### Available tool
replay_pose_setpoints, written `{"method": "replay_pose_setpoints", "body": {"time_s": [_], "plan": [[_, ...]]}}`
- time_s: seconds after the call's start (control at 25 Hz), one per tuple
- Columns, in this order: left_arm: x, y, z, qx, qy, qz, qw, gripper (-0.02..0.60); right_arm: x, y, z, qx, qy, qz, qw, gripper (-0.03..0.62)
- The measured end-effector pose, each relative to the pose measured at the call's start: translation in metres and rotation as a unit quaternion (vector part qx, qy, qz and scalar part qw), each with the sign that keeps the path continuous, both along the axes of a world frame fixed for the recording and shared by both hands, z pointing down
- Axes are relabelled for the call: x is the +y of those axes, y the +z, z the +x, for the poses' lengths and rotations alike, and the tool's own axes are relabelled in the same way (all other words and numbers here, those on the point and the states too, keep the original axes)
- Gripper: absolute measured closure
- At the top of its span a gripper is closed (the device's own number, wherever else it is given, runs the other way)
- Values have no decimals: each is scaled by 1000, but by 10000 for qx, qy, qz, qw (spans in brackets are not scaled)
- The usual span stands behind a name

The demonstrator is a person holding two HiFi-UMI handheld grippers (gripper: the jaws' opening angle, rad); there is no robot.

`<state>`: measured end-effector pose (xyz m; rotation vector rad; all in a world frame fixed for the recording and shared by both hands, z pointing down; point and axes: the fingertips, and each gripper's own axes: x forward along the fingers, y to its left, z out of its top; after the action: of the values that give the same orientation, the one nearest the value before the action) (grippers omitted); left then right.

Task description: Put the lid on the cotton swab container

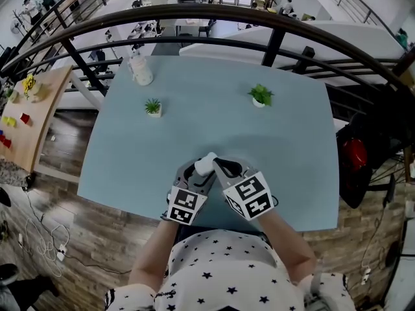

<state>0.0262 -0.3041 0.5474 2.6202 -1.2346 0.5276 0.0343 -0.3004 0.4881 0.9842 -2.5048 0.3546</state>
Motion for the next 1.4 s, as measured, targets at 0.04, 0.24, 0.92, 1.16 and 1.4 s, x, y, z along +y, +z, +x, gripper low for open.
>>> {"method": "replay_pose_setpoints", "body": {"time_s": [0.04,0.24,0.92,1.16,1.4], "plan": [[-1,2,1,-3,3,-9,10000,342,-1,2,1,6,7,-30,10000,588],[-5,11,4,-53,46,-52,10000,342,-4,10,1,55,19,-144,9999,588],[-28,60,2,-316,-142,-273,9990,342,-18,25,21,-74,445,-389,9982,588],[-28,70,3,-404,-189,-354,9984,342,-19,26,26,-127,507,-417,9978,588],[-26,81,4,-542,-198,-355,9977,342,-22,28,26,-161,521,-439,9975,588]]}}
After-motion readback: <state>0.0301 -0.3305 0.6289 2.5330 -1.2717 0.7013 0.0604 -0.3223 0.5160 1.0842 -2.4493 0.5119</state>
